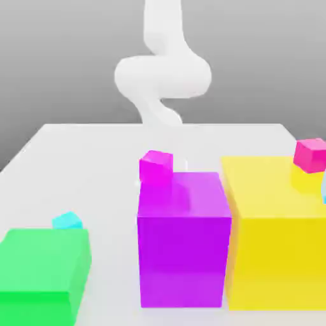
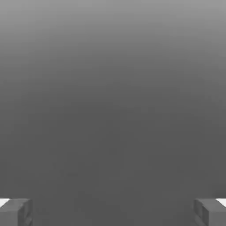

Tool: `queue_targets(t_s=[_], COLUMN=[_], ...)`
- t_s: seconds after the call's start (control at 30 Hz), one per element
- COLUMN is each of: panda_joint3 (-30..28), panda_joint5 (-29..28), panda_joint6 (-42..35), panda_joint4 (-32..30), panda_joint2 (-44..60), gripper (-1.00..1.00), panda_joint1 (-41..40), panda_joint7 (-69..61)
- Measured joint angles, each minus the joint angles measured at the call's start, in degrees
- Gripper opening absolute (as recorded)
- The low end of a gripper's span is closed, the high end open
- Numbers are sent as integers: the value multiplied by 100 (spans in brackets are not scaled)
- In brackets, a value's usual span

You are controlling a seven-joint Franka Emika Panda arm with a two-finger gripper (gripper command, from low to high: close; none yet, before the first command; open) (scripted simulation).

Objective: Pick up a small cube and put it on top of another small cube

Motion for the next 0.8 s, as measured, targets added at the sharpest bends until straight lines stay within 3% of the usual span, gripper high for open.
queue_targets(t_s=[0.47, 0.8], panda_joint3=[-1632, -2999], panda_joint5=[-967, -1191], panda_joint6=[1315, 2282], panda_joint4=[-1473, -2520], panda_joint2=[1735, 2991], gripper=[0, 0], panda_joint1=[-312, -477], panda_joint7=[-2883, -5264])
